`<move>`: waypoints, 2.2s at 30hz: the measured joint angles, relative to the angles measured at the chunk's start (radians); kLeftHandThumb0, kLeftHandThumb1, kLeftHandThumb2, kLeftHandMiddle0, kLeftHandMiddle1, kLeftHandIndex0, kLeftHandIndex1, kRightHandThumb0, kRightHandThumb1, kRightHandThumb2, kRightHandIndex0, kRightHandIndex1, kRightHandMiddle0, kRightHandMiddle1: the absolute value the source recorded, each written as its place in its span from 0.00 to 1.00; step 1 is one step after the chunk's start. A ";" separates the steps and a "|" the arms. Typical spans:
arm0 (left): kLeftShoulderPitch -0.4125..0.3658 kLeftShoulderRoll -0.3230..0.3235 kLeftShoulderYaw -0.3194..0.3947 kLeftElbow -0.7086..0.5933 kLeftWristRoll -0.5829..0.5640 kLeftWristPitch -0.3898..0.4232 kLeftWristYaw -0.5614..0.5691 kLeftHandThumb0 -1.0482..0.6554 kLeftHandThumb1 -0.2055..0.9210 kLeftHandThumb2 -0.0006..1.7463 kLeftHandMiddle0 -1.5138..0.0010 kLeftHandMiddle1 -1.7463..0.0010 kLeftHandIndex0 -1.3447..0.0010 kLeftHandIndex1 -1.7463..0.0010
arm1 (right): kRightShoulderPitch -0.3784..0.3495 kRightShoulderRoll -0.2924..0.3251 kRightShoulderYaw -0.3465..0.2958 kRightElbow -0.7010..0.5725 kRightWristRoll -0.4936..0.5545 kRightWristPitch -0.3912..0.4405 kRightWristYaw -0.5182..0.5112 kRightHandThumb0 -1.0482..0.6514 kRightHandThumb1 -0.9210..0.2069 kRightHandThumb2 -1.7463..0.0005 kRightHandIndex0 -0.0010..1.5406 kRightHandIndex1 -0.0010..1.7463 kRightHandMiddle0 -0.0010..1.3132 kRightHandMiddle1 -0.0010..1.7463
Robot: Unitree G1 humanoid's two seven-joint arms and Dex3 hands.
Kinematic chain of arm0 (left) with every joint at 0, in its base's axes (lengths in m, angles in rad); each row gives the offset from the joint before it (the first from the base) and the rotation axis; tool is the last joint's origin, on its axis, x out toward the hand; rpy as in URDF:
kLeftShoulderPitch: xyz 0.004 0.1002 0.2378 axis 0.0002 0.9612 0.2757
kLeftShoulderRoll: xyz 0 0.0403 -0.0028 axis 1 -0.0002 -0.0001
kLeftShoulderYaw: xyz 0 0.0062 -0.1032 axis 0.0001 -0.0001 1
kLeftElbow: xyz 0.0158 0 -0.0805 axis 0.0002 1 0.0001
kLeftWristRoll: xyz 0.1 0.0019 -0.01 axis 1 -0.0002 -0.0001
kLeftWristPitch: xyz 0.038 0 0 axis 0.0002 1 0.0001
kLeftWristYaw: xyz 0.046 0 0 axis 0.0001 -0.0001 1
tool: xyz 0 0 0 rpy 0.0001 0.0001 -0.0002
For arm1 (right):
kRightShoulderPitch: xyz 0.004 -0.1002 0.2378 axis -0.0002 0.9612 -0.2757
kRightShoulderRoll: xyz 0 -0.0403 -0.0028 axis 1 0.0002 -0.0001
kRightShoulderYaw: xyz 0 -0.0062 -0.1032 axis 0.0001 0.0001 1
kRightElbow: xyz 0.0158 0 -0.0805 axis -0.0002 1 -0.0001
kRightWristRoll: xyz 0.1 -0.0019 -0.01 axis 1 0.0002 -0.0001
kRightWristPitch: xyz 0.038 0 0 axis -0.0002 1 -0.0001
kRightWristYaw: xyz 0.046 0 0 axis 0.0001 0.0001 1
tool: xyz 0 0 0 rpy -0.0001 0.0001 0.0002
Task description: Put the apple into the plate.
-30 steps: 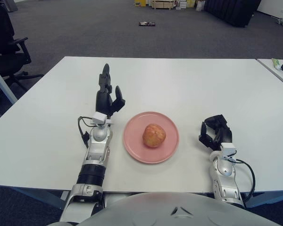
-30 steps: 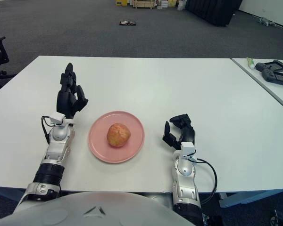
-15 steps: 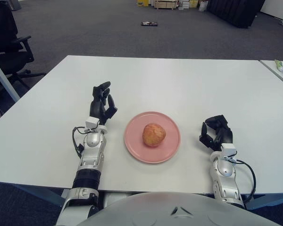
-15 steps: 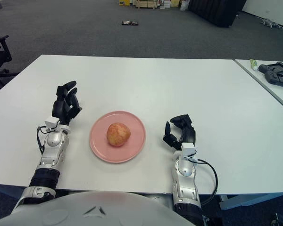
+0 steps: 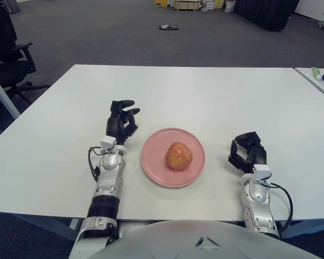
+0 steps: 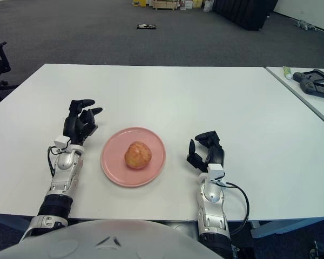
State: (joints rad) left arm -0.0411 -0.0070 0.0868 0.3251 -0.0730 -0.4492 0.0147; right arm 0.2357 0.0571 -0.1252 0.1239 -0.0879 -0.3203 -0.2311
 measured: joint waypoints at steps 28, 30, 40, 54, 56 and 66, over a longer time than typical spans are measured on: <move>0.091 -0.017 0.027 -0.003 -0.002 0.009 0.008 0.39 0.78 0.50 0.55 0.24 0.74 0.00 | 0.001 0.002 0.002 -0.016 -0.004 0.029 -0.012 0.38 0.28 0.45 0.39 0.84 0.30 1.00; 0.097 -0.017 0.030 -0.004 -0.006 0.010 0.004 0.39 0.77 0.51 0.56 0.21 0.74 0.00 | 0.001 0.002 0.002 -0.016 -0.004 0.029 -0.012 0.38 0.29 0.45 0.39 0.84 0.30 1.00; 0.127 -0.017 0.033 -0.008 -0.021 0.014 -0.007 0.39 0.76 0.52 0.60 0.07 0.73 0.00 | 0.001 0.002 0.003 -0.024 -0.004 0.044 -0.005 0.38 0.31 0.43 0.40 0.85 0.32 1.00; 0.148 -0.016 0.034 -0.015 -0.004 0.014 0.002 0.39 0.76 0.52 0.61 0.00 0.73 0.00 | 0.001 -0.007 0.013 -0.031 -0.004 0.060 0.019 0.38 0.33 0.41 0.41 0.85 0.33 1.00; 0.151 -0.015 0.034 -0.019 0.003 0.016 0.006 0.39 0.77 0.51 0.62 0.00 0.74 0.00 | 0.001 -0.007 0.016 -0.031 -0.004 0.059 0.023 0.38 0.32 0.42 0.41 0.85 0.32 1.00; 0.160 -0.013 0.045 -0.031 0.002 0.025 0.010 0.39 0.80 0.48 0.65 0.00 0.75 0.00 | 0.003 -0.007 0.030 -0.032 -0.008 0.057 0.031 0.38 0.31 0.43 0.41 0.85 0.31 1.00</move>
State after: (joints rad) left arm 0.1186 -0.0204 0.1319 0.2941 -0.0714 -0.4241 0.0252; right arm 0.2386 0.0500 -0.0951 0.0917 -0.0955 -0.2632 -0.2001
